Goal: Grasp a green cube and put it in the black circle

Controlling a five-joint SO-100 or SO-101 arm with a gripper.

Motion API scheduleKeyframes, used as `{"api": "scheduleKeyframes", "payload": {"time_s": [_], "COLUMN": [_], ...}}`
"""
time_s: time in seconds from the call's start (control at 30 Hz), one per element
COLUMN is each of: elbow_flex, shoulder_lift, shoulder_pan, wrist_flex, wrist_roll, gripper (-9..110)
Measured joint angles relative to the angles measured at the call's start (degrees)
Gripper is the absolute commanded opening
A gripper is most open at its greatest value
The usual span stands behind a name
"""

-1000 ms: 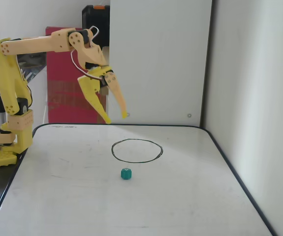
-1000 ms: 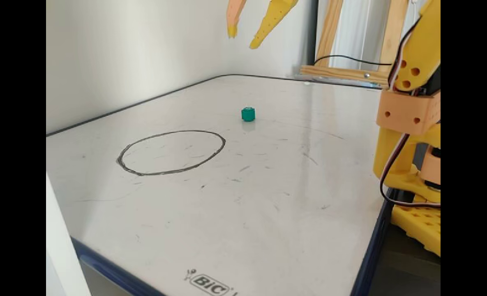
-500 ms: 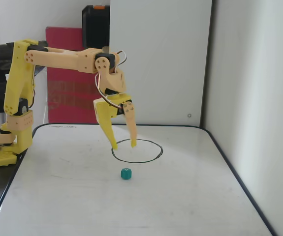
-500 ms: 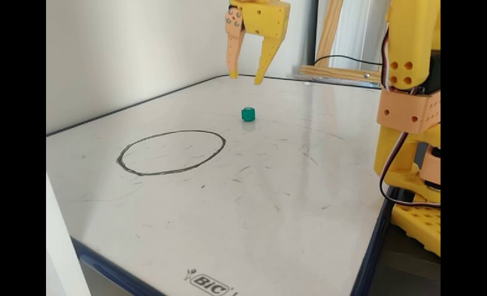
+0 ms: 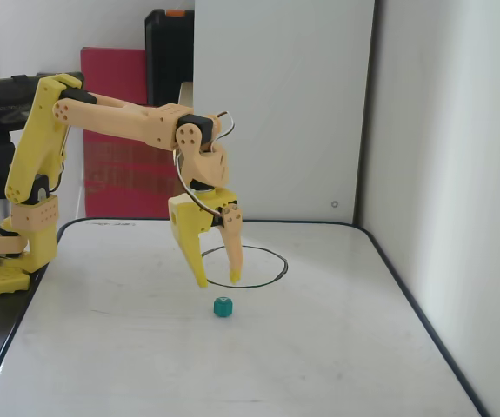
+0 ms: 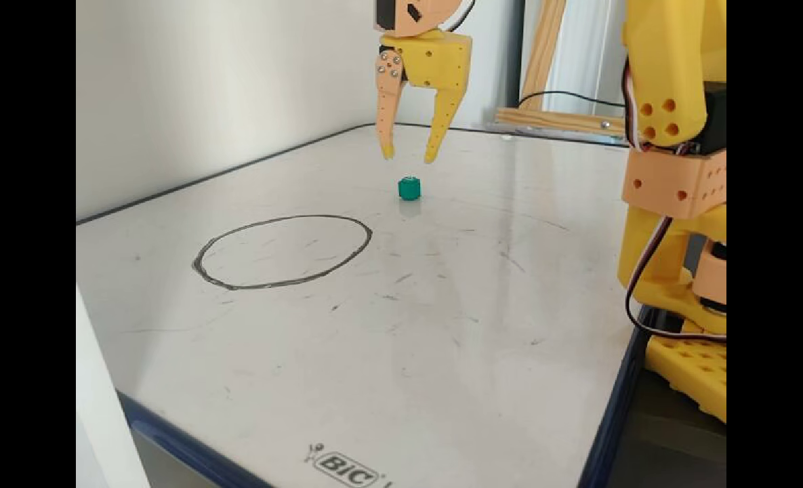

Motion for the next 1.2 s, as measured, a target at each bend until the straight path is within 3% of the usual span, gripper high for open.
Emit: {"api": "scheduleKeyframes", "payload": {"time_s": [1.0,1.2], "elbow_flex": [-2.9,-3.2], "shoulder_lift": [-7.9,-8.7], "shoulder_pan": [0.2,0.4], "wrist_flex": [-3.7,-4.2], "wrist_roll": [-1.1,-1.1], "gripper": [15,4]}}
